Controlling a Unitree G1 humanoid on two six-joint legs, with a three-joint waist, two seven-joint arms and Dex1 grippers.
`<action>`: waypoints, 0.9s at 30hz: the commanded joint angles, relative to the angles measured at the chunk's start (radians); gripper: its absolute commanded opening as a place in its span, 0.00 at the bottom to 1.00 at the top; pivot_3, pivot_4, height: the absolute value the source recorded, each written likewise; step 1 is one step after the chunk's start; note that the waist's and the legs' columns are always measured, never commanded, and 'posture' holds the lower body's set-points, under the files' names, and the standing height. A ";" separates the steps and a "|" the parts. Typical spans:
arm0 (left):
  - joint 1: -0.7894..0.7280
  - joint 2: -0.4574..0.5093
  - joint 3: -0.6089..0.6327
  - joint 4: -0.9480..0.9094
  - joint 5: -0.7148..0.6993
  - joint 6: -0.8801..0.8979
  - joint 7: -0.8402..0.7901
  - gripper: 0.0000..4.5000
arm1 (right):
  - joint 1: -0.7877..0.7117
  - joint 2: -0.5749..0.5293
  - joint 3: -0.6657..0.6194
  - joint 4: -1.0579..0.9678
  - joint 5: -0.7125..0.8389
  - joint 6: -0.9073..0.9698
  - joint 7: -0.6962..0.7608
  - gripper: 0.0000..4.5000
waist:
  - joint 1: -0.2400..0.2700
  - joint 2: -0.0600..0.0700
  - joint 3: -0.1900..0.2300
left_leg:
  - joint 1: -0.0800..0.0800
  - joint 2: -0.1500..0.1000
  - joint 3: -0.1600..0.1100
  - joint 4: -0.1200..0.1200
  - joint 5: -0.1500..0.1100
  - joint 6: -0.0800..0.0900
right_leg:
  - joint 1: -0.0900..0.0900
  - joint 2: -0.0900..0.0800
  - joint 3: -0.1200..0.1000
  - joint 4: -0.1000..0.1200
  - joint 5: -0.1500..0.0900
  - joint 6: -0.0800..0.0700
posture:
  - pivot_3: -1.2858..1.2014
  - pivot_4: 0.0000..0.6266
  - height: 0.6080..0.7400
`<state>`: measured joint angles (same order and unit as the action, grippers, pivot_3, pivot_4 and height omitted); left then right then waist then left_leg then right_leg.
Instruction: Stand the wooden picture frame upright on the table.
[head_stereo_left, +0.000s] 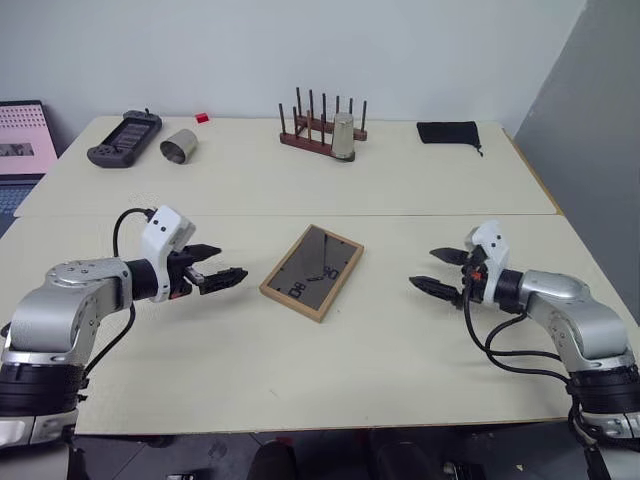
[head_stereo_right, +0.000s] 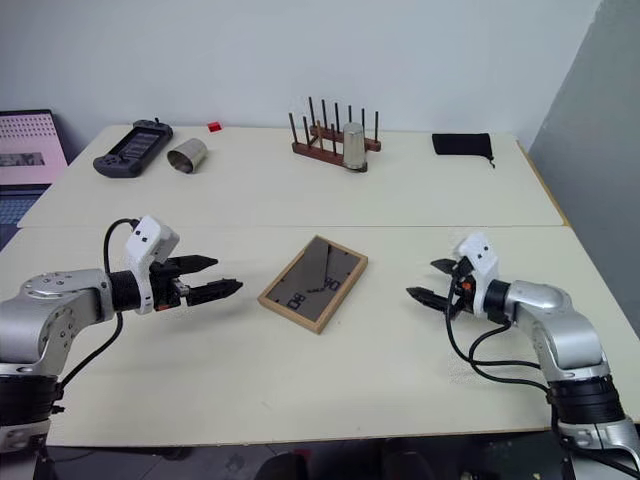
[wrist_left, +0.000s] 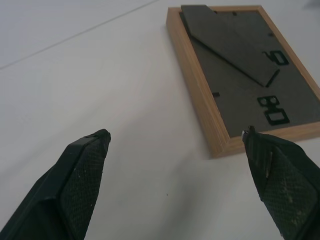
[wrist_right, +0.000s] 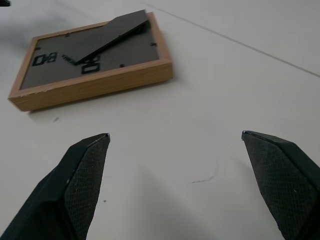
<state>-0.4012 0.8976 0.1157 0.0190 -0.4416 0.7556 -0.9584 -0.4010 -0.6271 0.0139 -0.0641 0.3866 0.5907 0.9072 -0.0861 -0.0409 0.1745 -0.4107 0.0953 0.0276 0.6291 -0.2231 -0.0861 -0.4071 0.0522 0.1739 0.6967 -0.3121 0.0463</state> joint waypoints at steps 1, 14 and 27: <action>-0.045 0.023 -0.001 0.012 0.014 -0.039 -0.028 1.00 | -0.014 -0.018 -0.009 -0.026 0.016 -0.002 0.022 1.00 | 0.001 0.000 0.000 | 0.000 0.000 0.000 0.000 0.000 0.000 | 0.000 0.000 0.000 0.000 0.000 0.000 | 0.52 0.24 1.00; -0.125 -0.004 -0.046 0.143 0.118 -0.144 0.020 1.00 | -0.049 0.022 0.001 0.015 -0.032 -0.028 -0.039 1.00 | 0.003 0.000 0.000 | -0.005 0.000 -0.004 0.001 0.000 0.000 | -0.003 0.000 -0.004 0.001 0.000 0.000 | 0.52 0.24 1.00; -0.153 -0.126 -0.078 0.184 0.178 -0.230 0.076 0.60 | -0.142 0.150 0.094 0.093 -0.157 -0.088 -0.164 0.56 | 0.003 0.000 0.000 | -0.006 0.000 -0.004 0.003 0.000 0.000 | -0.003 0.000 -0.005 0.002 0.000 -0.001 | 0.52 0.24 1.00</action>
<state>-0.5487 0.7720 0.0418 0.2347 -0.2714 0.5507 -0.8928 -0.5253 -0.4821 0.1016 0.0351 0.2492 0.5351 0.7587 -0.0826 -0.0407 0.1745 -0.4166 0.0956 0.0234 0.6319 -0.2227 -0.0864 -0.4102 0.0517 0.1692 0.6990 -0.3117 0.0456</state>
